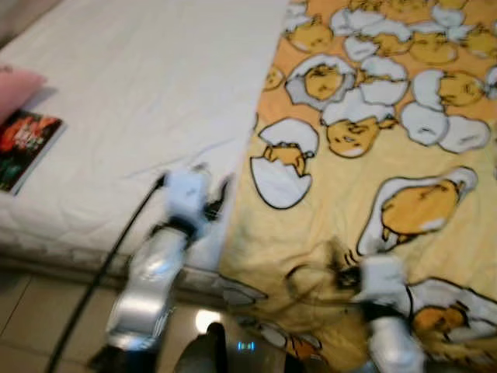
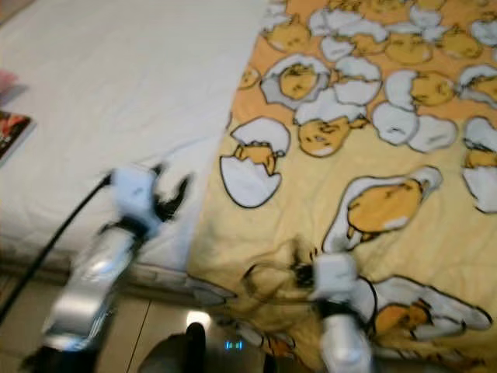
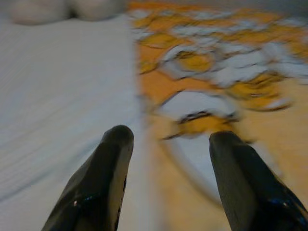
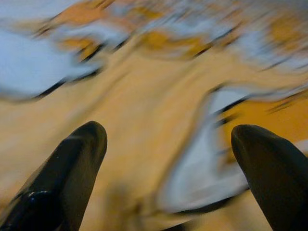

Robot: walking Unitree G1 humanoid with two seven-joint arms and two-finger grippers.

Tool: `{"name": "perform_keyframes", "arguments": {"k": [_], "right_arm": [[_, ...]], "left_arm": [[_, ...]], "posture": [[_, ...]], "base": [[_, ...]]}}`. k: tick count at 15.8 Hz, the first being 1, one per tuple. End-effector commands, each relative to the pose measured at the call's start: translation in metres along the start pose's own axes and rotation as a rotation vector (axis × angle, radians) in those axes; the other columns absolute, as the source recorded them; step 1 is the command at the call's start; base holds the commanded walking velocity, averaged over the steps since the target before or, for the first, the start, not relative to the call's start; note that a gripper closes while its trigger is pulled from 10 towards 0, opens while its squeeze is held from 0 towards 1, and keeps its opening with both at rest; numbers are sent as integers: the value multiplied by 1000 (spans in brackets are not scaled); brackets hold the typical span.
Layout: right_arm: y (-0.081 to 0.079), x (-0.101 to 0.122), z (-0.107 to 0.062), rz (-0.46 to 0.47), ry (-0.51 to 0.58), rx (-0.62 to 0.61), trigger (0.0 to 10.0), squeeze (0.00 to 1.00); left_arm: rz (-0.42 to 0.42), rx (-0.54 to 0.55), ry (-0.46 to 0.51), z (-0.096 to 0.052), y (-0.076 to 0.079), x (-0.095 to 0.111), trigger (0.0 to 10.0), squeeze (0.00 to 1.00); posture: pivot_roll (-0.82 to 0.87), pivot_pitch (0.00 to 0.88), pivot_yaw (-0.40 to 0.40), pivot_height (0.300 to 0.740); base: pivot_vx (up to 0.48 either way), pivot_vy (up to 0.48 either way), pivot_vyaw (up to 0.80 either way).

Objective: Clean up the room

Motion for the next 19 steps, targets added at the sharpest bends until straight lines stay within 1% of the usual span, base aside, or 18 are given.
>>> {"name": "perform_keyframes", "arguments": {"k": [1, 2, 3, 4, 5, 6, 8, 9, 10, 11, 12, 13, 14, 15, 16, 17, 18, 19], "right_arm": [[17, -24, -26, -73, -106, -46, 10000, 0], [23, -41, -45, -99, -180, -38, 10000, 0], [26, -49, -54, -106, -215, -32, 10000, 0], [27, -49, -61, -117, -236, -28, 10000, 0], [28, -48, -67, -125, -251, -28, 10000, 0], [29, -47, -69, -126, -256, -29, 10000, 0], [30, -46, -76, -128, -284, -25, 10000, 0], [27, -46, -79, -123, -290, -11, 10000, 0], [26, -45, -82, -119, -292, -5, 10000, 0], [27, -44, -83, -118, -294, -5, 10000, 0], [29, -42, -86, -112, -299, 1, 10000, 0], [32, -46, -90, -107, -321, -5, 10000, 0], [34, -49, -92, -103, -337, -10, 10000, 0], [33, -52, -94, -101, -352, 2, 10000, 0], [32, -52, -95, -106, -355, 18, 10000, 0], [33, -54, -97, -112, -361, 20, 10000, 0], [34, -57, -99, -116, -375, 23, 10000, 0], [35, -60, -101, -119, -390, 26, 10000, 0]], "left_arm": [[-46, -67, -175, 8, 20, -43, 10000, 0], [-56, -113, -135, 28, 37, -32, 10000, 0], [-70, -132, -104, 39, 46, -23, 10000, 0], [-75, -155, -108, 47, 55, -22, 10000, 0], [-56, -194, -144, 58, 71, -30, 10000, 0], [-54, -209, -162, 61, 78, -35, 10000, 0], [55, -240, -226, 66, 97, -61, 10000, 0], [132, -207, -285, 63, 95, -79, 10000, 0], [193, -154, -335, 59, 85, -93, 10000, 0], [233, -119, -351, 57, 77, -99, 10000, 0], [327, 40, -386, 52, 44, -109, 10000, 0], [367, 92, -404, 48, 32, -113, 10000, 0], [389, 120, -416, 46, 26, -116, 10000, 0], [376, 135, -479, 34, 18, -131, 10000, 0], [333, 146, -561, 16, 14, -153, 10000, 0], [309, 151, -607, 5, 13, -165, 10000, 0], [246, 127, -673, -15, 23, -186, 10000, 0], [154, 84, -743, -41, 40, -209, 10000, 0]], "posture": [[147, 305, 0, 740], [122, 305, -4, 740], [109, 304, -5, 740], [84, 299, -9, 740], [68, 296, -11, 740], [59, 295, -11, 740], [24, 291, -10, 740], [11, 289, -11, 740], [0, 291, -12, 740], [-5, 291, -8, 740], [-8, 290, -8, 740], [-10, 289, -14, 740], [-10, 289, -14, 740], [-7, 286, -10, 740], [0, 284, -8, 740], [5, 284, -7, 740], [16, 282, -1, 740], [19, 284, -2, 740]], "base": [[0, 0, 0], [0, 0, 0], [0, 0, 0], [0, 0, 0], [0, 0, 0], [0, 0, 0], [0, 0, 0], [0, 0, 0], [0, 0, 0], [0, 0, 0], [0, 0, 0], [0, 0, 0], [0, 0, 0], [0, 0, 0], [0, 0, 0], [0, 0, 0], [0, 0, 0], [0, 0, 0]]}}
Point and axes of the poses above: a point about 5 cm out from each wrist's last joint towards the gripper, its own z axis pointing out of the wrist towards the gripper, its own x axis along the axis of the wrist's last joint, y = z × x, the point moved 5 cm from there along z, pointing out of the wrist towards the gripper, and after that the axes turned 4 degrees about -z, right-handed, at the moved point
